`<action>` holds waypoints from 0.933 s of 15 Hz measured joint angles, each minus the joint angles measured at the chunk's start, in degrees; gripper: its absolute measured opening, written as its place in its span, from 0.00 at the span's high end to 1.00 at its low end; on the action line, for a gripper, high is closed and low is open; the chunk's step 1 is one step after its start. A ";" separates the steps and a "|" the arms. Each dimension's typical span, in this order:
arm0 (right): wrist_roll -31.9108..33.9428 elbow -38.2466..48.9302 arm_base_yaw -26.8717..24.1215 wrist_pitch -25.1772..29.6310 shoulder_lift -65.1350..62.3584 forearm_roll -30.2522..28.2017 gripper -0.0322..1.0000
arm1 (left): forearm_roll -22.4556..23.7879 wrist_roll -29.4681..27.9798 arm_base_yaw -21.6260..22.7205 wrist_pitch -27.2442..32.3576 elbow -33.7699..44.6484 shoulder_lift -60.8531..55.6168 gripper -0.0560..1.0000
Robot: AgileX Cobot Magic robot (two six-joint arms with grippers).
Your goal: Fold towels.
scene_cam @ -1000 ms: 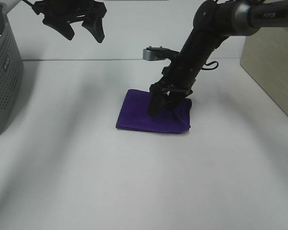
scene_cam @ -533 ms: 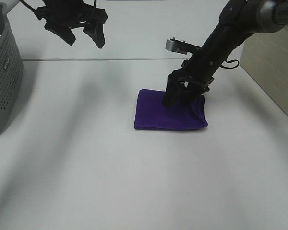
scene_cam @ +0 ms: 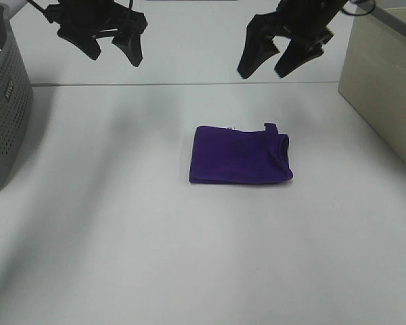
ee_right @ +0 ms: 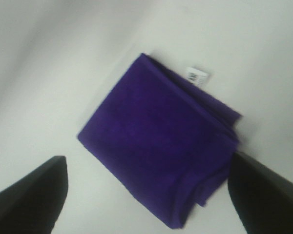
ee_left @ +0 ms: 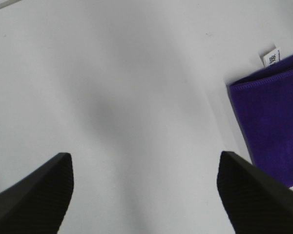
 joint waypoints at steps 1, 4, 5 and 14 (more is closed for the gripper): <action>4.30 -0.17 0.00 0.80 -2.12 -6.53 0.12 | 0.11 0.00 0.69 0.00 0.00 -0.69 0.24; 9.40 -0.17 -5.33 1.72 -9.22 -12.49 0.11 | 0.40 -2.35 5.61 0.00 0.00 -3.27 0.23; 9.40 -0.06 -8.37 1.78 -11.29 -11.06 0.11 | 1.38 -3.09 6.76 0.00 0.00 -4.47 0.20; 11.63 28.71 -23.32 1.95 -46.64 -10.60 0.11 | 8.65 -6.36 7.85 0.00 26.07 -32.54 0.14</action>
